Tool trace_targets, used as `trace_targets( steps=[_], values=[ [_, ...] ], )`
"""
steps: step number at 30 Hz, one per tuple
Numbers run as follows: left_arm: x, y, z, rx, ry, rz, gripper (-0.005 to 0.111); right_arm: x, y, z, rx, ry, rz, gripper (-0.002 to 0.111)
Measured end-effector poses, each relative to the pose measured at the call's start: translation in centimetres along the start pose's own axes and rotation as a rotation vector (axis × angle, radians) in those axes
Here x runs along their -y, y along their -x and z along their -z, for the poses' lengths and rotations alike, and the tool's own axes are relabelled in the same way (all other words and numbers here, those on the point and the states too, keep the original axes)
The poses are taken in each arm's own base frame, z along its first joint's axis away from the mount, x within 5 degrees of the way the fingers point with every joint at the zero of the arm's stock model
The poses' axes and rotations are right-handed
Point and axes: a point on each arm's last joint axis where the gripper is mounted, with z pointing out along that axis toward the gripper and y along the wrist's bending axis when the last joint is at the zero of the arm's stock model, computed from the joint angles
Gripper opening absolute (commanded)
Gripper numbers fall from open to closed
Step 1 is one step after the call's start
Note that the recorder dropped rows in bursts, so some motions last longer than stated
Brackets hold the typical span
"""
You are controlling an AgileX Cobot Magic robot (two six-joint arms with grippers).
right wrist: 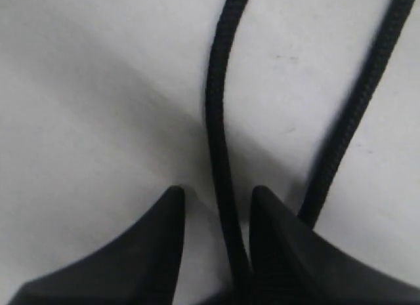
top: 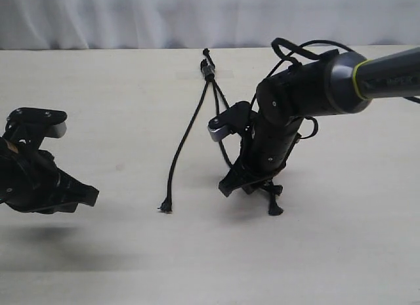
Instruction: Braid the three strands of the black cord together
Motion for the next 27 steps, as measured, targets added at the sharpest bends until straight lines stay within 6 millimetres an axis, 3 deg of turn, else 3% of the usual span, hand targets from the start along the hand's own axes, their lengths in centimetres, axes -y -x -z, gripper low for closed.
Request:
trace_targets(
  steps=[3,5,7,12,16,19,22,27],
  values=[
    [0.0,0.0,0.0,0.0,0.0,0.0,0.0,0.0,0.1,-0.4,0.001,0.0,-0.002,0.031],
    [0.0,0.0,0.0,0.0,0.0,0.0,0.0,0.0,0.2,-0.5,0.005,0.0,-0.002,0.022],
    [0.0,0.0,0.0,0.0,0.0,0.0,0.0,0.0,0.2,-0.5,0.008,0.0,-0.002,0.005],
    [0.0,0.0,0.0,0.0,0.0,0.0,0.0,0.0,0.4,-0.1,-0.018,0.009,-0.015,0.004],
    [0.1,0.1,0.1,-0.003,-0.003,-0.001,0.0,-0.6,1.5,2.3,0.021,0.084,-0.098,0.004],
    [0.2,0.7,0.4,0.006,-0.008,-0.005,0.0,-2.0,2.7,4.3,0.123,0.247,-0.19,0.004],
    [0.4,1.2,1.1,0.037,-0.012,-0.011,0.0,-4.3,4.0,5.1,0.253,0.37,-0.182,0.004],
    [0.6,1.5,2.3,0.088,-0.017,-0.02,0.0,-8.4,5.9,3.7,0.402,0.42,-0.187,0.004]
  ],
)
